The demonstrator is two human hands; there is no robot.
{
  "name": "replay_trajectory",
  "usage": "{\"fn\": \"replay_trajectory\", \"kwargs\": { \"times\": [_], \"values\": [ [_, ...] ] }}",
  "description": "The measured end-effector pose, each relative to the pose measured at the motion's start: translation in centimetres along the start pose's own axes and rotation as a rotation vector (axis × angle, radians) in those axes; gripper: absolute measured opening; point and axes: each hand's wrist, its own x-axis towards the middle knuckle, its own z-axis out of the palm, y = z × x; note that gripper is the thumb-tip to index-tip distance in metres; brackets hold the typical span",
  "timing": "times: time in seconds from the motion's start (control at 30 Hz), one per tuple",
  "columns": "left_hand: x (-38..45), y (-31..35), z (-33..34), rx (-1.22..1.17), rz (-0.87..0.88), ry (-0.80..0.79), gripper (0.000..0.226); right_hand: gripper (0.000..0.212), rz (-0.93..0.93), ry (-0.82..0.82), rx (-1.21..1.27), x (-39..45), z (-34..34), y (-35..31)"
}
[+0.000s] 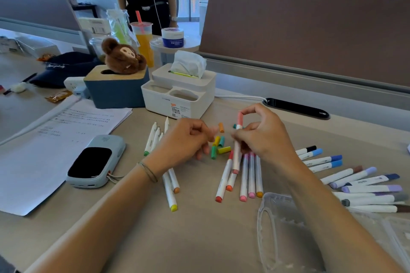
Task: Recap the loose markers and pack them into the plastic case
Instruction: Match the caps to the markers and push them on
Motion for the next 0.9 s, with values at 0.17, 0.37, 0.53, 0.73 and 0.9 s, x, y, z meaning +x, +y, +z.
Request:
{"fn": "replay_trajectory", "kwargs": {
  "times": [0.17,0.37,0.53,0.73,0.9],
  "values": [
    [1.2,-2.3,-4.1,0.500,-0.172,0.318,0.033,0.038,0.071,-0.052,-0.406,0.5,-1.1,0.9],
    [0.6,-2.0,-5.1,0.806,-0.408,0.023,0.040,0.038,0.162,-0.136,-0.528,0.4,-0.5,1.0],
    [-0.4,-1.3,-4.4,0.882,-0.400,-0.072,0.044,0.040,0.193,-0.167,-0.550,0.4,-0.4,0.8],
    [-0.5,-1.3,-4.6,0.931,-0.391,-0.039,0.043,0.034,0.167,-0.142,-0.545,0.5,-0.7,1.1],
    [-0.1,-1.3,-3.9,0.865,-0.383,-0.079,0.040,0.008,0.084,-0.105,-0.491,0.7,-0.9,1.2]
  ]
}}
